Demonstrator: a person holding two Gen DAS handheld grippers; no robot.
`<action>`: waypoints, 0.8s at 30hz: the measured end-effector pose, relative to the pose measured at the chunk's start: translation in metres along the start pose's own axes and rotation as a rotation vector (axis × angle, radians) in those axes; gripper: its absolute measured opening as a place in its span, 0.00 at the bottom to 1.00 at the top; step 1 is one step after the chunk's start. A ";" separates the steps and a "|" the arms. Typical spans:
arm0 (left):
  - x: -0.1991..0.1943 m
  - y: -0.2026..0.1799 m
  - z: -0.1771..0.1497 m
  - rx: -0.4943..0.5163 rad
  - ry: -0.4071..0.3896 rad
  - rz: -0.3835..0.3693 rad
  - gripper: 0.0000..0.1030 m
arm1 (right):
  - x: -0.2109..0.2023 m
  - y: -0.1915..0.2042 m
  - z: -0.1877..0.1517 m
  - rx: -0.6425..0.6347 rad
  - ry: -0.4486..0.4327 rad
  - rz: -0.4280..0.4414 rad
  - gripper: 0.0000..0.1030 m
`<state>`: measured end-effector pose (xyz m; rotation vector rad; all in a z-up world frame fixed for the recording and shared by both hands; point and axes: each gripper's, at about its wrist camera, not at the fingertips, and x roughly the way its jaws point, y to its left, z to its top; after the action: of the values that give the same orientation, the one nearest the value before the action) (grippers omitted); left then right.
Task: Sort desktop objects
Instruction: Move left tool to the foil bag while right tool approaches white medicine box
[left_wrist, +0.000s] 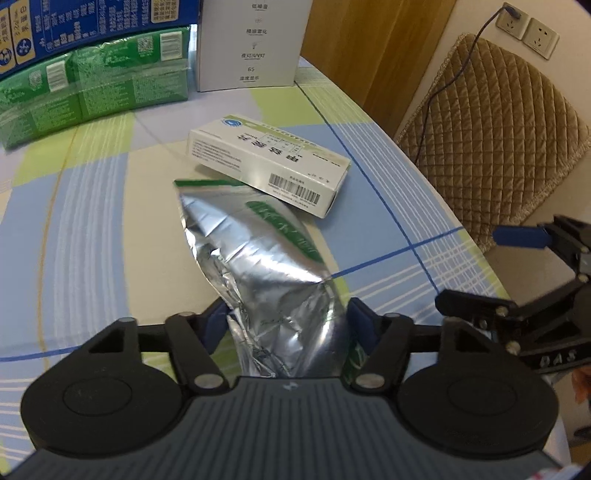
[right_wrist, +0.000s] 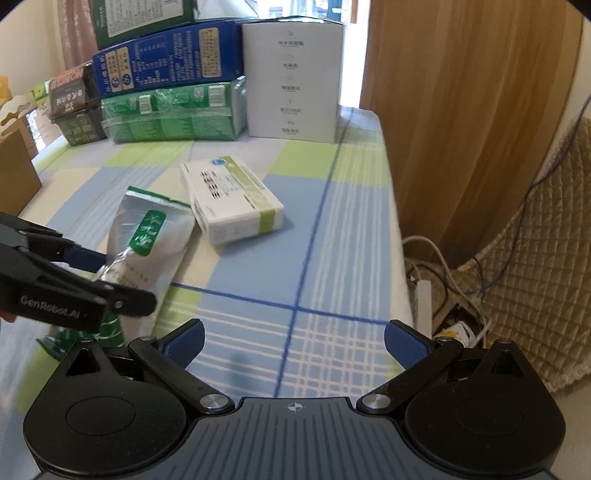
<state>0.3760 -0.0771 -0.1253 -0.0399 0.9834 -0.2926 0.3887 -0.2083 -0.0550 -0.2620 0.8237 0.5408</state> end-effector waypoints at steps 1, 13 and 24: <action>-0.003 0.002 -0.001 0.010 0.004 0.015 0.57 | 0.001 0.002 0.003 -0.008 -0.005 0.008 0.98; -0.042 0.090 0.005 0.027 0.001 0.166 0.52 | 0.056 0.040 0.063 -0.190 -0.021 0.117 0.98; -0.038 0.108 0.014 0.032 -0.017 0.157 0.61 | 0.112 0.040 0.099 -0.198 0.078 0.115 0.96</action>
<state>0.3924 0.0353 -0.1049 0.0632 0.9589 -0.1638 0.4904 -0.0933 -0.0752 -0.4215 0.8657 0.7252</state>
